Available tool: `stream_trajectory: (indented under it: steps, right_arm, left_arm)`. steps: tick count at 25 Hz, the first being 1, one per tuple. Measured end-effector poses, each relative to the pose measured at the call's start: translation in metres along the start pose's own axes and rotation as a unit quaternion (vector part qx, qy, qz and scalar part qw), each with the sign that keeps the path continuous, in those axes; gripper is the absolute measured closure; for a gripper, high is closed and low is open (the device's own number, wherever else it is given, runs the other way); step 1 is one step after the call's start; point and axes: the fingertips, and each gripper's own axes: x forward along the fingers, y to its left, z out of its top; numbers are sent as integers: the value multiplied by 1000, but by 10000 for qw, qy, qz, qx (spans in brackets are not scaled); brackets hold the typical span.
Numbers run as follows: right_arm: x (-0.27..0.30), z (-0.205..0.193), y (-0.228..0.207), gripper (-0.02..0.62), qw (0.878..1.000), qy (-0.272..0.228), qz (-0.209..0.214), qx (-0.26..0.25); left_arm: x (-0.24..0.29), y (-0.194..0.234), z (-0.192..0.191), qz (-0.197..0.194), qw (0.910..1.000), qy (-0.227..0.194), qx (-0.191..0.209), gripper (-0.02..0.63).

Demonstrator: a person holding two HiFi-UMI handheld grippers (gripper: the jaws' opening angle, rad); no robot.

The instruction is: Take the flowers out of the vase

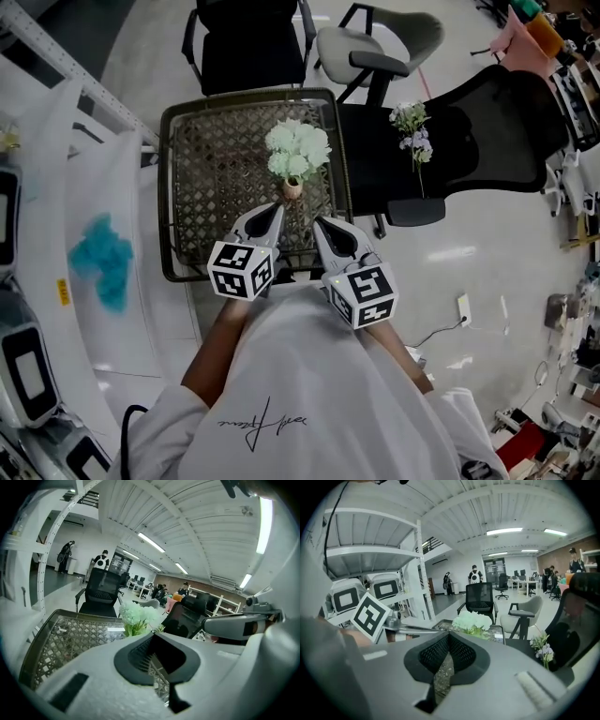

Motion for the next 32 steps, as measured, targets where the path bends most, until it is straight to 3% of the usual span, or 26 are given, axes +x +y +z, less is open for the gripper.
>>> stream_trajectory:
  steps: [4, 10, 19, 25, 32]
  right_arm:
    - [4, -3, 4, 586, 9997, 17, 160, 155]
    - [3, -17, 5, 587, 9991, 231, 290, 221]
    - [2, -21, -4, 587, 9985, 368, 268, 308]
    - [0, -21, -15, 587, 9982, 406, 171, 414]
    - [-1, -24, -21, 587, 9978, 476, 60, 453]
  left_arm:
    - [8, 8, -5, 73, 9999, -24, 75, 594]
    - [26, 11, -25, -51, 9994, 214, -248, 554]
    - [40, 18, -32, 49, 9989, 310, -341, 489]
    - [49, 26, -31, 333, 9990, 261, -107, 429]
    - [58, 33, -42, 335, 9982, 328, -376, 393]
